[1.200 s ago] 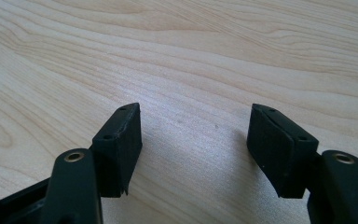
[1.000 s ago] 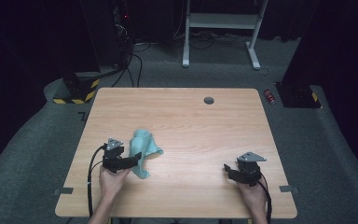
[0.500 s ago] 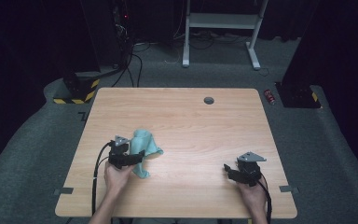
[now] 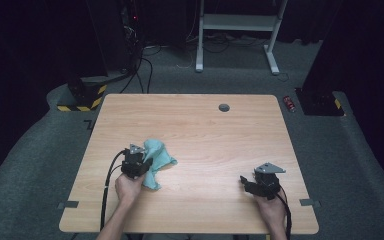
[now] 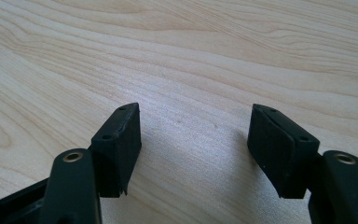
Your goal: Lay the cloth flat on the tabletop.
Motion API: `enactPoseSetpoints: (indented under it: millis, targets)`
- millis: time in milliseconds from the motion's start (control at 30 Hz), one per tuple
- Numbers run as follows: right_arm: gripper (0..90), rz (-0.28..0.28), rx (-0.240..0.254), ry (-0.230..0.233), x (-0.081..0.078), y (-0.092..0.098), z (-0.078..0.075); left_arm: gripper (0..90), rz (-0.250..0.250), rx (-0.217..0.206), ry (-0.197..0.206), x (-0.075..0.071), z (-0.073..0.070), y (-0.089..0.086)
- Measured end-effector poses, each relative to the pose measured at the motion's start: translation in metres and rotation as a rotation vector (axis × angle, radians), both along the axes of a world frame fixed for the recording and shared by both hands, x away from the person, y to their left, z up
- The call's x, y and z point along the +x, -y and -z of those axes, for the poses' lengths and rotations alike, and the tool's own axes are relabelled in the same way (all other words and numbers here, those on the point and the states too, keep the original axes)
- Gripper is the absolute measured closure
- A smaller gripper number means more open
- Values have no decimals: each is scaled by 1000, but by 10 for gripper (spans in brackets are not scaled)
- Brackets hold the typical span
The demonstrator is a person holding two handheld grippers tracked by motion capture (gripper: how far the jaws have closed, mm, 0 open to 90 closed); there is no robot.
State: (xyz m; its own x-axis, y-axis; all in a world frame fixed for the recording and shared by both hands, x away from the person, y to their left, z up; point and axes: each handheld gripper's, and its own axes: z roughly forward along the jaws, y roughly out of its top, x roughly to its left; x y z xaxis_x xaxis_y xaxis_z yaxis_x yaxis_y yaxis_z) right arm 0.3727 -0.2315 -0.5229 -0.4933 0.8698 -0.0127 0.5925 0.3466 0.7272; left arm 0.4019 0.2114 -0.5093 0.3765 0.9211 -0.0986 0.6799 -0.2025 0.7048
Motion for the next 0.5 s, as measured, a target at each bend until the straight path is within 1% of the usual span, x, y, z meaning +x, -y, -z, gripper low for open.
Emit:
enactPoseSetpoints:
  millis: [33, 67, 200, 400, 433, 467, 500]
  targets:
    - [347, 0, 0, 0, 0, 0, 0, 865, 0, 0, 0, 0, 0, 0]
    - [347, 0, 0, 0, 0, 0, 0, 868, 20, -1, 3, -1, 0, 3]
    - [347, 0, 0, 0, 0, 0, 0, 872, 69, -1, 10, -3, 1, 12]
    - [347, 0, 0, 0, 0, 0, 0, 871, 133, -29, 15, -7, -1, 32]
    - [347, 0, 0, 0, 0, 0, 0, 870, 133, -29, 15, -7, -1, 32]
    - [347, 0, 0, 0, 0, 0, 0, 869, 154, -38, 15, -8, -2, 41]
    - [347, 0, 0, 0, 0, 0, 0, 869, 158, -41, 15, -9, -2, 44]
